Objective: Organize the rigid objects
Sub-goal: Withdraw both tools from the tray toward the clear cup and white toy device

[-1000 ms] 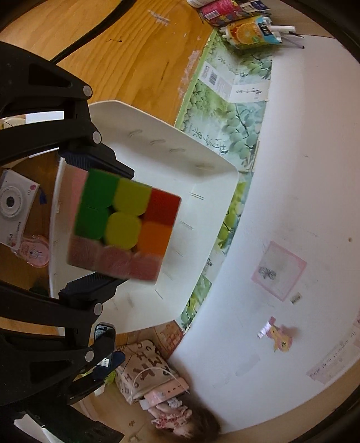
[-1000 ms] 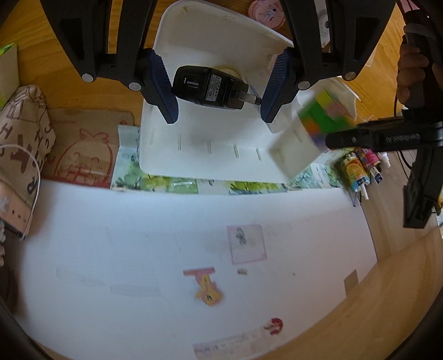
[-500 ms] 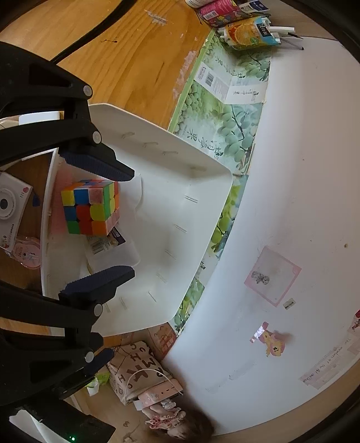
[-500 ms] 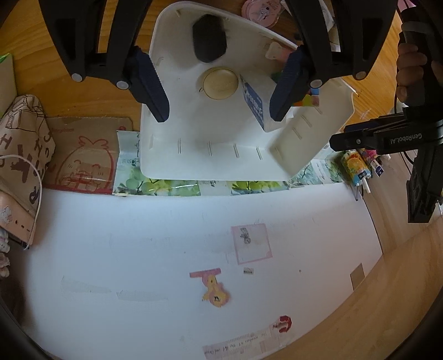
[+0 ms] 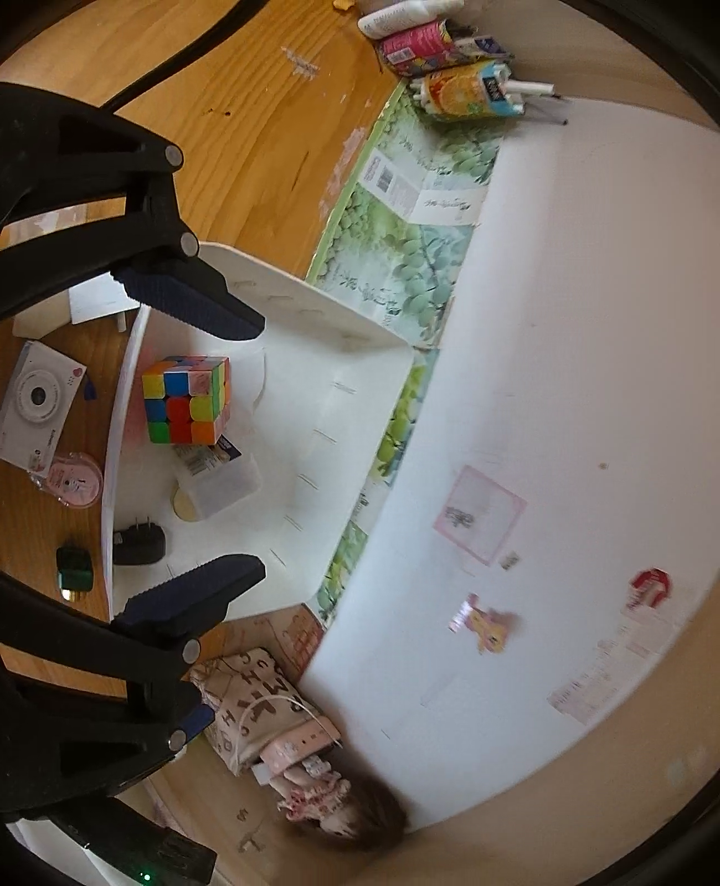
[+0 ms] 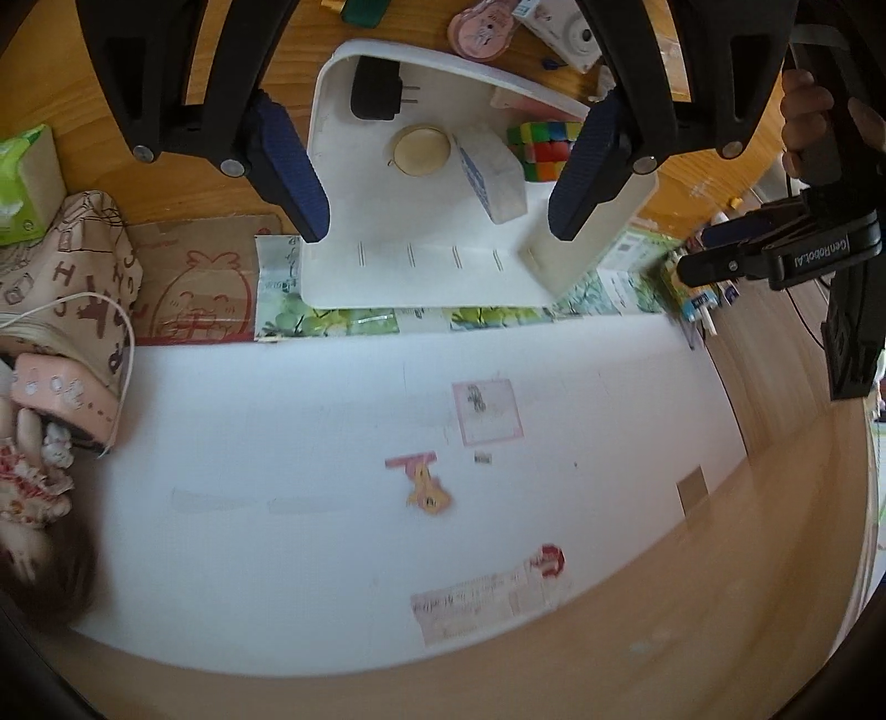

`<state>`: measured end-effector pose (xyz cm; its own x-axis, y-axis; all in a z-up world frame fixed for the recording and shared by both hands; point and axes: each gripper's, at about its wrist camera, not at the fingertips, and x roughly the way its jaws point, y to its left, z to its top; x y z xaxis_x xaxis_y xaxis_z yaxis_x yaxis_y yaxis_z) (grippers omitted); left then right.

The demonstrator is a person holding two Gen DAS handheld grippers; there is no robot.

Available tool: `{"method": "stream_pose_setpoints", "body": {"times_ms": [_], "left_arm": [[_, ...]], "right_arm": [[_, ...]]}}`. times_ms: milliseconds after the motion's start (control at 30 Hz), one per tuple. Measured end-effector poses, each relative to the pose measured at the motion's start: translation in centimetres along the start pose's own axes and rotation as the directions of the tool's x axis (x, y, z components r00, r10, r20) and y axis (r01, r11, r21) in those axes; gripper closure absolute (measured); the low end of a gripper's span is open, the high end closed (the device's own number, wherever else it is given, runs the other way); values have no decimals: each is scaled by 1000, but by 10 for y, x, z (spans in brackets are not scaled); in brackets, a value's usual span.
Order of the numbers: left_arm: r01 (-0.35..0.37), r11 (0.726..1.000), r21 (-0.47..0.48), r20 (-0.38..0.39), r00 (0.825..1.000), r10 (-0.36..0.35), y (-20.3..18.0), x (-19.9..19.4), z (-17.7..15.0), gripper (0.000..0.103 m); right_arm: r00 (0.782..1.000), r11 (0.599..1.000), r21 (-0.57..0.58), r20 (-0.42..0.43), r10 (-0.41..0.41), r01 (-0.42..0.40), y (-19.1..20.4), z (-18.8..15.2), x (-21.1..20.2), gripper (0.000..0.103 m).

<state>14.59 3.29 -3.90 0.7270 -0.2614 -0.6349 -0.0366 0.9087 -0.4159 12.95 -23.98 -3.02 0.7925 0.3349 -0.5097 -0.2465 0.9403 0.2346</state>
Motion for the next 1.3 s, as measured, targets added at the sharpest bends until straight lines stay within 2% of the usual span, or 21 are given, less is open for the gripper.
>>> {"method": "stream_pose_setpoints", "body": {"times_ms": [233,500,700,900,1100,1300], "left_arm": [[-20,1000,16,67,998,19,-1,-45,-10,20],[-53,999,4,90,995,53,6,-86,-37,18],[-111,994,23,44,993,110,11,-103,-66,18],[-197,979,47,-52,979,199,16,-116,-95,18],[-278,958,75,-184,940,287,19,-103,-113,18],[-346,927,142,-321,870,374,22,-81,-132,18]], "right_arm": [[999,999,40,49,-14,12,2,-2,-39,20],[999,999,49,38,-15,13,14,-30,-76,20],[1000,994,106,-4,-15,15,18,-64,-96,20],[997,984,180,-74,6,8,17,-100,-103,20],[985,985,171,-166,43,-14,26,-120,-93,20],[965,990,132,-250,77,-45,38,-138,-76,20]]}}
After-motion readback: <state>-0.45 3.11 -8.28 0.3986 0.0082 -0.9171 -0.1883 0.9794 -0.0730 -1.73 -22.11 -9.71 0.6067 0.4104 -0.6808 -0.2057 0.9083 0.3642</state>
